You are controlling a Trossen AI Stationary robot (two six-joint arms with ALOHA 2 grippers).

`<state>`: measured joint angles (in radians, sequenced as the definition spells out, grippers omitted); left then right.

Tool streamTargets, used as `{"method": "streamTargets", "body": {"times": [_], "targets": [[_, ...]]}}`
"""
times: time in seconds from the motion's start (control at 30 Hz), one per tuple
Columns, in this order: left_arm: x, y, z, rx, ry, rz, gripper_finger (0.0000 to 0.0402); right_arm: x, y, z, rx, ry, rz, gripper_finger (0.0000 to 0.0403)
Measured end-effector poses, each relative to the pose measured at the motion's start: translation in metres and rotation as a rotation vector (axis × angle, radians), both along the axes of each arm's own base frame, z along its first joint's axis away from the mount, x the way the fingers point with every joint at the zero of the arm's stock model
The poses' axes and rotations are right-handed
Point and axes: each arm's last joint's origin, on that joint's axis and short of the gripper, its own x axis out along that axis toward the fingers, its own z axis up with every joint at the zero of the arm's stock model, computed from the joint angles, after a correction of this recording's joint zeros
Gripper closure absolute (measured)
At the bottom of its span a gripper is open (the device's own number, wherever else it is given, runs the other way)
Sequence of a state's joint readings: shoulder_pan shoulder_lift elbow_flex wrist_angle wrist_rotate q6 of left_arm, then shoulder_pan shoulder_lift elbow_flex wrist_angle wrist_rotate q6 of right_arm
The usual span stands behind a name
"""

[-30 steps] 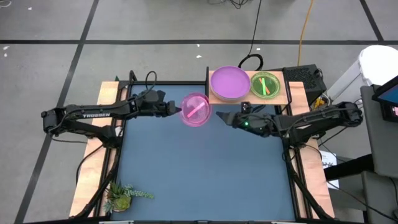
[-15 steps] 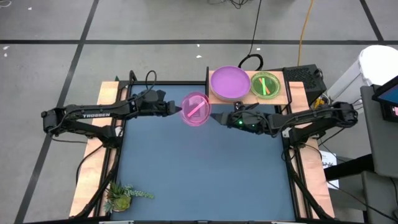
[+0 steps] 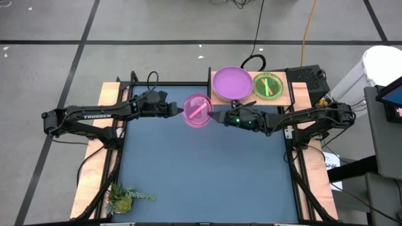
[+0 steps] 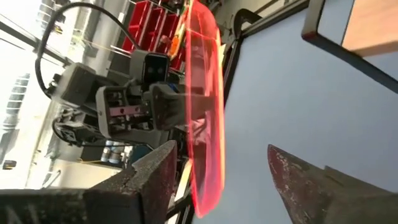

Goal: Place and stack plates onto a shelf
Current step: Stack the small pink plate on the small green plate on the shelf

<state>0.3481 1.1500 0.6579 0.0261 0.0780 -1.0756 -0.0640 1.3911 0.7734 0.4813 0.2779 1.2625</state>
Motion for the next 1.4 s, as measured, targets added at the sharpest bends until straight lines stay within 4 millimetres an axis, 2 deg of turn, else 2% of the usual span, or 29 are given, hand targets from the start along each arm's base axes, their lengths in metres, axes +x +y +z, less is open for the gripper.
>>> {"method": "streamTargets", "body": {"times": [0.43, 1.4], "targets": [[0.0019, 0.0001, 0.0038, 0.048, -0.034, -0.036, 0.0401, -0.001, -0.0085, 0.0003, -0.043, 0.014, -0.025, 0.0243], [0.0029, -0.0009, 0.0054, 0.065, -0.051, -0.092, 0.0397, -0.001, -0.0087, 0.0002, -0.07, 0.025, -0.021, 0.031]]}}
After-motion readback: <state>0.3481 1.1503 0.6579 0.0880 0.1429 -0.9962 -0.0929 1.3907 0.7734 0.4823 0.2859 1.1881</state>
